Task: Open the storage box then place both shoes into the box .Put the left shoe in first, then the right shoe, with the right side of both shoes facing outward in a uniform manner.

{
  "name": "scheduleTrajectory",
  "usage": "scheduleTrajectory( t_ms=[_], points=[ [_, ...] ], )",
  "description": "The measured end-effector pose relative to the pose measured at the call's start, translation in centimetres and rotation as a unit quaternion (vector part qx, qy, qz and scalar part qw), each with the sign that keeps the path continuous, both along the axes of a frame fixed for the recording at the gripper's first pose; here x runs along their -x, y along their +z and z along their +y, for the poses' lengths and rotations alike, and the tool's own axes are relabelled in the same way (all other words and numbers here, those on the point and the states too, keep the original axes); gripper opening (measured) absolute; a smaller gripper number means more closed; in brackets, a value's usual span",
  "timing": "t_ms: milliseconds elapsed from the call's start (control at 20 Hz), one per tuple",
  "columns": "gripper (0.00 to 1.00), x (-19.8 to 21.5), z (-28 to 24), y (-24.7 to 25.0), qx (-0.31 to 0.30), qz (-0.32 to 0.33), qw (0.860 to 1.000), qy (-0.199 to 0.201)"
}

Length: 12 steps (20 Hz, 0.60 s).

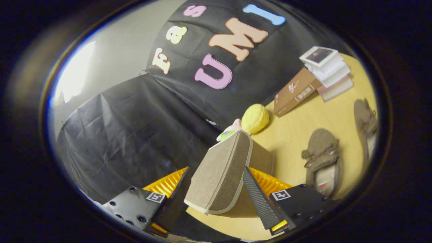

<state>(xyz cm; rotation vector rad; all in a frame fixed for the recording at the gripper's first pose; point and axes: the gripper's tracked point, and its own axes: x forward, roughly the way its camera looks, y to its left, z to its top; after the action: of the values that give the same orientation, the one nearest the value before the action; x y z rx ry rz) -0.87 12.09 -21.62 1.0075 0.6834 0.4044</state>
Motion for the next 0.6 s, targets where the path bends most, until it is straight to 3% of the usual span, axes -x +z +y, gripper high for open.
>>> scheduleTrajectory(
  t_ms=[300,600],
  points=[
    [0.99,1.3,1.8,-2.8,-0.076,0.063,0.995,0.031],
    [0.99,1.4,2.8,-4.4,-0.147,0.104,0.983,0.035]
  ],
)
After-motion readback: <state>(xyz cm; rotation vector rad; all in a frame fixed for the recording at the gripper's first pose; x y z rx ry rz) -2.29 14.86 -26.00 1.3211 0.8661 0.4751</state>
